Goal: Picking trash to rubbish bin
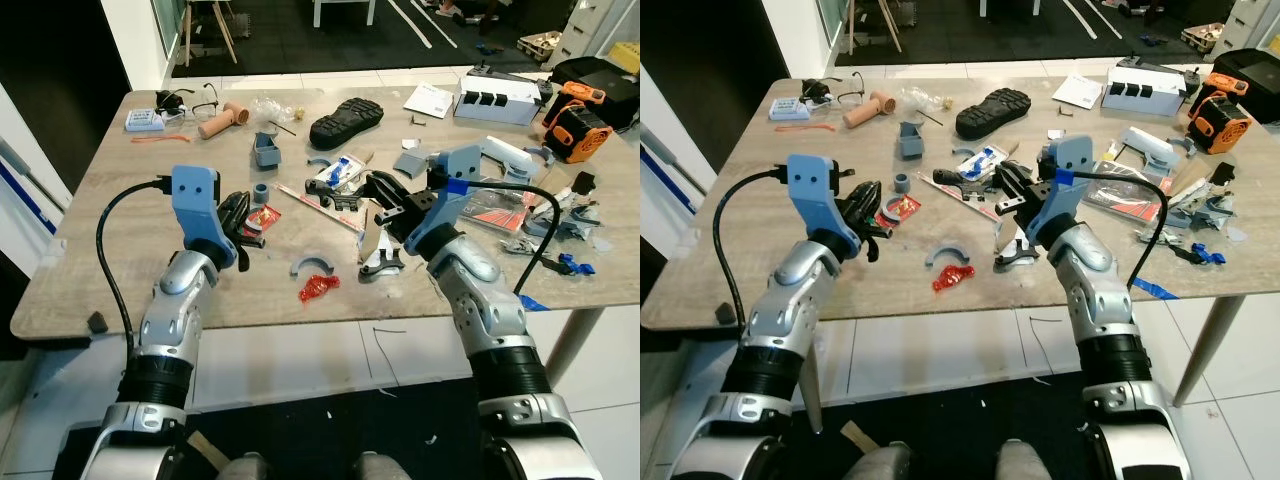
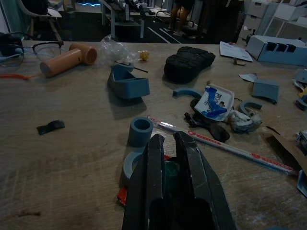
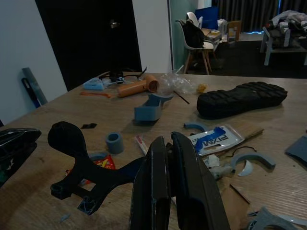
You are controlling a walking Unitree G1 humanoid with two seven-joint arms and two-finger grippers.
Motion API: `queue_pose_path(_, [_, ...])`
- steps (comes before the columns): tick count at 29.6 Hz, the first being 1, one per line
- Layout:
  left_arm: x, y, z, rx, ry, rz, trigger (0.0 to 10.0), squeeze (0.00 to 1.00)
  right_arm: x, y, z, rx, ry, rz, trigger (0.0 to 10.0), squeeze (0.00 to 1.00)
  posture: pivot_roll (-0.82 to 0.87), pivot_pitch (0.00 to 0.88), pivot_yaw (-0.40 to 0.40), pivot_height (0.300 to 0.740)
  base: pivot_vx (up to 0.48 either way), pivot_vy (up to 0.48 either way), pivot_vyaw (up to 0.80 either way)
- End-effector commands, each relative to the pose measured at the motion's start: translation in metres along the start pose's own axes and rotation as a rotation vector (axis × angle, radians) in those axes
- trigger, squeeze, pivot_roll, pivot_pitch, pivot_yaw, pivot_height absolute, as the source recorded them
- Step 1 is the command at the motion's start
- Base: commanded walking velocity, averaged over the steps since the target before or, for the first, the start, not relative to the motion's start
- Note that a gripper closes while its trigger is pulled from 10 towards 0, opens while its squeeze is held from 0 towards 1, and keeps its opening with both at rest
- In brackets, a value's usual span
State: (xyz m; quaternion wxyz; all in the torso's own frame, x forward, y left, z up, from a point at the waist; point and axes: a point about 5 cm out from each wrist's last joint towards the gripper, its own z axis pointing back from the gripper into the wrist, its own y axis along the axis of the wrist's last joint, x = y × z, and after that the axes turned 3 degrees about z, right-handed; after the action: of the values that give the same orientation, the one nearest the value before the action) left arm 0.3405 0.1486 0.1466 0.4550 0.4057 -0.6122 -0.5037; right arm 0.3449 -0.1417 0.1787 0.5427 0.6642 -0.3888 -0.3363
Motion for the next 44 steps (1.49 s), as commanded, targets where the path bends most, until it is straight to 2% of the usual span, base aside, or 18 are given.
queue_pose_path(1, [0.001,0.001,-0.002,0.001,-0.005,-0.022,10.0,0.00,0.002,0.000,0.001,-0.001,-0.017,0.002,10.0,0.00,-0.04,0.000,-0.001,0.740,-0.300,0.000,0.00])
queue_pose_path(10, [0.010,-0.005,-0.003,-0.009,-0.040,-0.028,10.0,0.00,0.009,-0.004,0.002,-0.020,-0.054,0.032,10.0,0.00,-0.05,0.000,0.005,0.740,-0.307,0.000,0.00])
queue_pose_path(44, [0.019,-0.009,-0.007,-0.007,-0.088,-0.034,10.0,0.00,0.011,-0.009,-0.001,-0.043,-0.063,0.036,10.0,0.00,-0.05,0.000,0.002,0.740,-0.329,0.000,0.00])
